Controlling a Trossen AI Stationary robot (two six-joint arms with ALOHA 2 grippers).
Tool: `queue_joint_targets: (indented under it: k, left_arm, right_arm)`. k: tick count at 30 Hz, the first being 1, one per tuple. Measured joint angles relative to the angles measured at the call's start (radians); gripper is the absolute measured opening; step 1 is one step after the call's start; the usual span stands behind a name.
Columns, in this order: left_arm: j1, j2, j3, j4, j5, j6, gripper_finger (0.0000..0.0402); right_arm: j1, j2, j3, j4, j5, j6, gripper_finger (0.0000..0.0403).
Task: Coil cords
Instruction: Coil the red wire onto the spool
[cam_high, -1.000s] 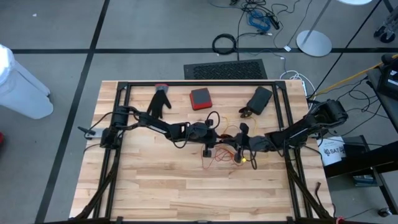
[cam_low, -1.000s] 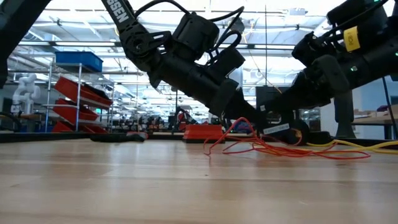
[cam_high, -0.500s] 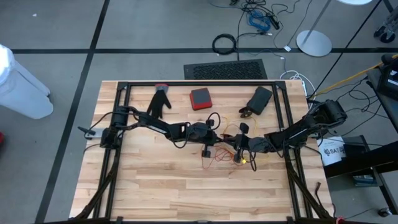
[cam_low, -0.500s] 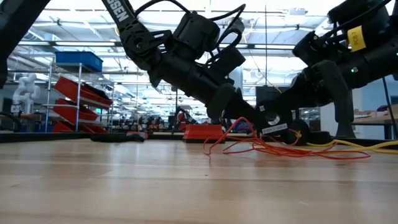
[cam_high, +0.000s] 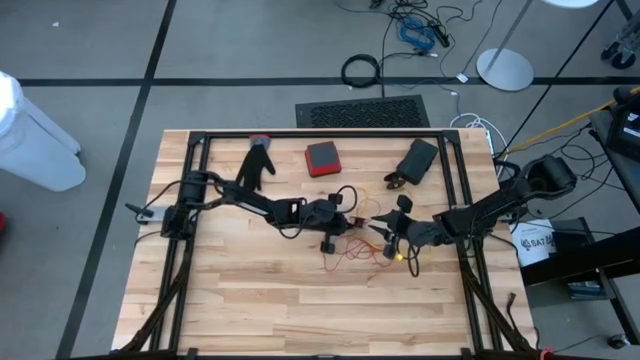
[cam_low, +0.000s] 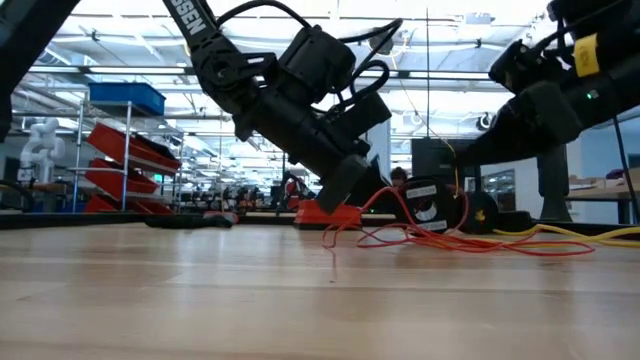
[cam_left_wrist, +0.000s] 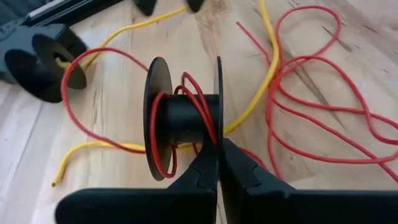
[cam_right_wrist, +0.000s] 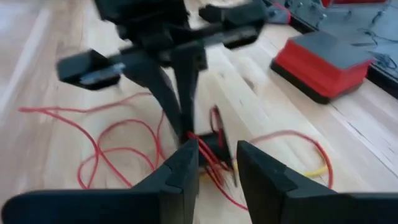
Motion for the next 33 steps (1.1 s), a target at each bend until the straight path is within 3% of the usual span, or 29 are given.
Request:
queue_joint_targets:
  k: [9,14,33]
  left_arm:
    - [-0.026,0.000,0.000,0.000,0.006,0.021,0.0000]
    - [-0.027,0.000,0.000,0.001,0.006,0.035,0.0000]
    - [-0.043,0.000,0.000,0.002,0.006,0.036,0.0000]
  right_arm:
    - [-0.033,0.010,0.000,-0.015,-0.012,-0.026,0.0079]
    - [-0.063,0.038,0.000,0.006,-0.110,-0.026,0.0078]
    - [-0.122,0.187,0.000,0.128,-0.195,-0.055,0.0077]
